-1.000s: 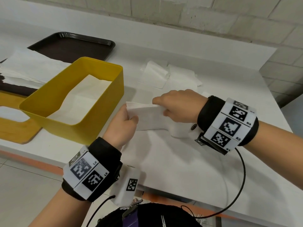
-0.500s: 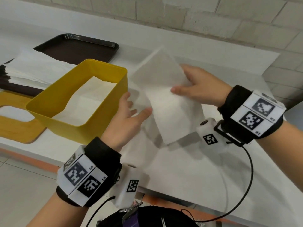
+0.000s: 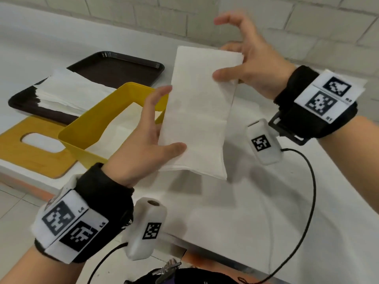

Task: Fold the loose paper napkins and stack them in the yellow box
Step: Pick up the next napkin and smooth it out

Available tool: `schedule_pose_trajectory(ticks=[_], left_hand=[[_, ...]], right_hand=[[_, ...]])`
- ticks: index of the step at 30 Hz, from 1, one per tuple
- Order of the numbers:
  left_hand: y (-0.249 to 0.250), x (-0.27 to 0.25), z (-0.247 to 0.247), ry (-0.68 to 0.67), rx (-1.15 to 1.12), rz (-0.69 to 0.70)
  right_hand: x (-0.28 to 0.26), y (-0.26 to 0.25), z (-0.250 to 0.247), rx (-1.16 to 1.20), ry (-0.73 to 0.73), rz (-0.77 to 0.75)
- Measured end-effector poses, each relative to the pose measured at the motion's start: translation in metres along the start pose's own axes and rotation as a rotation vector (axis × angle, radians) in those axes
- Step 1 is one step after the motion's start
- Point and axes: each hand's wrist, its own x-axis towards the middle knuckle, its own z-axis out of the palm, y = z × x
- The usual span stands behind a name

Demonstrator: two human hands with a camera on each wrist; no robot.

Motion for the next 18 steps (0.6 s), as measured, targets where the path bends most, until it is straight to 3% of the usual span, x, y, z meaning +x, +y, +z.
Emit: schedule_pose_trajectory(ticks=[6,13,18], left_hand=[[0.026,-0.008,-0.041,0.025,0.192,0.042],[0.029,0.005,-0.105,0.318,0.455,-0.1],[0.006,0.012,-0.115,0.3,0.831,-0.297]], right_hand=[[0.031,-0.015,0.004,-0.135,-0.12,-0.08],[0.085,-0.013,0.04,-0.528,-0.127,-0.086],[0.11,0.016,0.086,-0.798,-0.302,-0.025]])
